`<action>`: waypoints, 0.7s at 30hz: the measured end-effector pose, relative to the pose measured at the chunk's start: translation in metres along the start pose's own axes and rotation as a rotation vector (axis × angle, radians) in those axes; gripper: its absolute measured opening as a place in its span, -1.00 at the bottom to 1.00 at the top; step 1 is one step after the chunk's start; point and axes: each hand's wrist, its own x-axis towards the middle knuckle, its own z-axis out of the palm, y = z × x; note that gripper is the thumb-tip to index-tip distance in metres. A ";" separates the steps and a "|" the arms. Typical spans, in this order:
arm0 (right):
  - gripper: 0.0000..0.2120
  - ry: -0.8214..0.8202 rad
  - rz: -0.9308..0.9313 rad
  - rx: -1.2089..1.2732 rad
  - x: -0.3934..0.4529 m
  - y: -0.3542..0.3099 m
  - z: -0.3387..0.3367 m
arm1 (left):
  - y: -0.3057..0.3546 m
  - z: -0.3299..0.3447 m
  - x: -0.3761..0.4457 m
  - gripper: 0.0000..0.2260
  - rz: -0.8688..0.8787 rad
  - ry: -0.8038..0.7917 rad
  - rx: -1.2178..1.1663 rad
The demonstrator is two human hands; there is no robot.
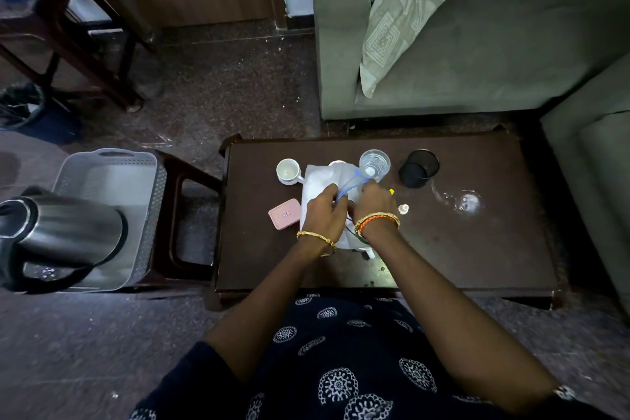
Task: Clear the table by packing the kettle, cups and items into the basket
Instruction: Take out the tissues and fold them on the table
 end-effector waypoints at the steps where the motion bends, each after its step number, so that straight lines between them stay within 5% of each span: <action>1: -0.63 0.011 0.015 -0.029 0.001 0.001 0.001 | -0.002 0.002 0.001 -0.81 -0.005 -0.008 -0.008; 12: -0.75 -0.011 0.105 -0.040 0.006 0.035 0.001 | -0.001 0.026 0.002 -0.80 -0.069 -0.049 -0.056; 21: -0.86 0.170 0.119 0.340 -0.017 0.079 -0.061 | 0.011 0.066 0.013 -0.82 -0.199 -0.077 0.061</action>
